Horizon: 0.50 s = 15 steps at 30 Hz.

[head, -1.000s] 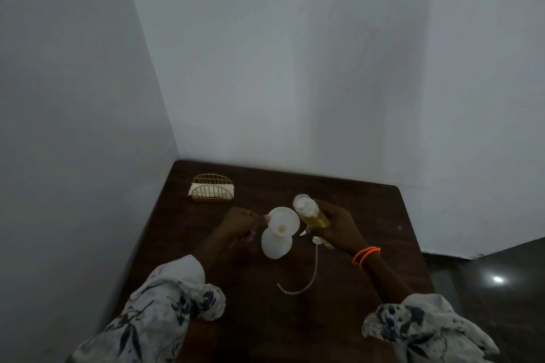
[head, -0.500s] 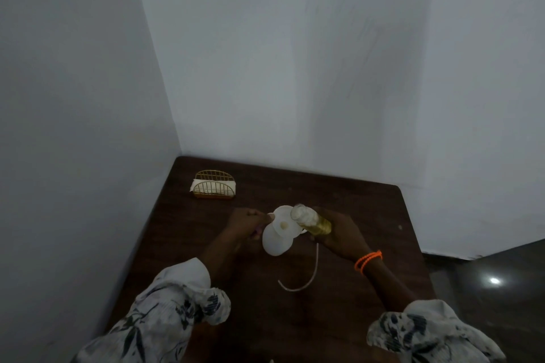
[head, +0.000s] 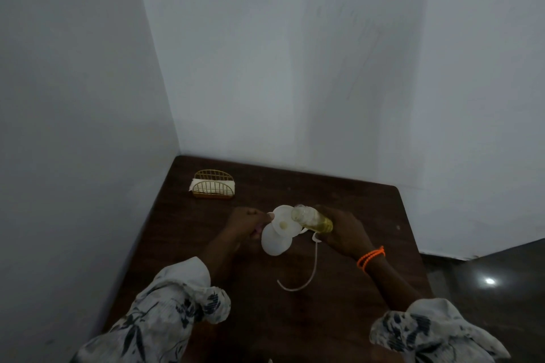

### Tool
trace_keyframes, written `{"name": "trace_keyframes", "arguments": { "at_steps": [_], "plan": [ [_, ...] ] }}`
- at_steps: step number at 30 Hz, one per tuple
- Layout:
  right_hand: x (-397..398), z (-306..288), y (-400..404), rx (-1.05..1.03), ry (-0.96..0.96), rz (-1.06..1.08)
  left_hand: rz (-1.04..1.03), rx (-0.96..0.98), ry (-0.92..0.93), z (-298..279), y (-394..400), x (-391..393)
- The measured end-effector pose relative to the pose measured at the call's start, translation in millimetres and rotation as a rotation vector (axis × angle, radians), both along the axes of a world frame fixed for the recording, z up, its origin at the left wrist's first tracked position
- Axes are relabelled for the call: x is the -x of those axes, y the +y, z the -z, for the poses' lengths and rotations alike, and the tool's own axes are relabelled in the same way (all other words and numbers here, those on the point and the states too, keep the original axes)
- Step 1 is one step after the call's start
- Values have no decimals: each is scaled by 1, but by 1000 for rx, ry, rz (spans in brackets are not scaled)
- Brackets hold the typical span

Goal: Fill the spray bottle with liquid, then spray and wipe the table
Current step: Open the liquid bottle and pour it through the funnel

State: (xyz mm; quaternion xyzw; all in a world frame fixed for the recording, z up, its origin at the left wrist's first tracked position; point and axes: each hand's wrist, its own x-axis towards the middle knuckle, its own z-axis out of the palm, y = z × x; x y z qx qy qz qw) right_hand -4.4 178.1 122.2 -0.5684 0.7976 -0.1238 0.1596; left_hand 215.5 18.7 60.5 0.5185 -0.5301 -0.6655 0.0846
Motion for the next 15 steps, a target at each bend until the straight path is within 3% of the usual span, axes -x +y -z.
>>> {"name": "trace_keyframes", "arguments": {
  "at_steps": [15],
  "plan": [
    [0,-7,-4,-74,28,13,-14,3,14,3,-3,1]
  ]
}}
